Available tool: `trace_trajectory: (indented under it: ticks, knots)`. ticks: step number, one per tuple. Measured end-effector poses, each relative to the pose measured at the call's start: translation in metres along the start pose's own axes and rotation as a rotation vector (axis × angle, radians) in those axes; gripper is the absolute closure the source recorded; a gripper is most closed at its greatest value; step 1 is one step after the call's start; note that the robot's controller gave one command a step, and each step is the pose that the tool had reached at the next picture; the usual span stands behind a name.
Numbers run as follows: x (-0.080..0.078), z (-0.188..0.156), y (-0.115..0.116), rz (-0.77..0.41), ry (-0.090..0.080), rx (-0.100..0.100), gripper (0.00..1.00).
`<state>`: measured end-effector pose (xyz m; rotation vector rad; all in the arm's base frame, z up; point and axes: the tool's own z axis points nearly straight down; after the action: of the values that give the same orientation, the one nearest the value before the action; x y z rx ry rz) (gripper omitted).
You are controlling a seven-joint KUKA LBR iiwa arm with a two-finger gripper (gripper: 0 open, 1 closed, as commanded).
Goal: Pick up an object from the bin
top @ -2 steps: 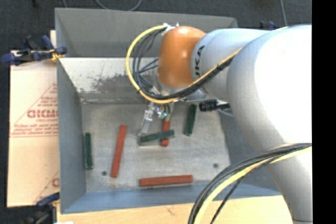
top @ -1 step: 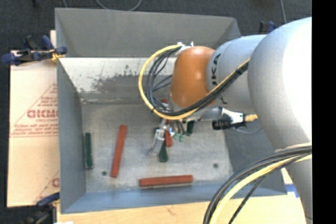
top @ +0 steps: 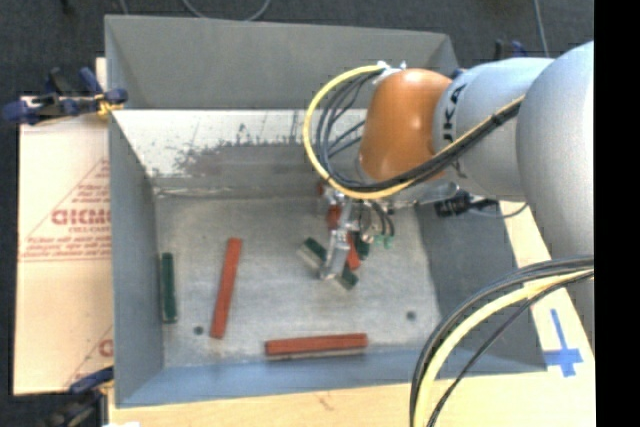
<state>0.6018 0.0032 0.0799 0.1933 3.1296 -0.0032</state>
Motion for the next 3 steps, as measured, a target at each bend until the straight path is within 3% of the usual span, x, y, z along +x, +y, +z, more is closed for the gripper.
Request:
trace_trajectory:
  ticks: [1,2,3]
  knots:
    - [0.056,0.01,-0.026,-0.095,0.007,0.0,0.0]
    - [0.033,-0.009,-0.013,0.037,0.0,-0.004,0.0]
    - [0.02,0.008,-0.047,0.198,-0.003,-0.003,0.0]
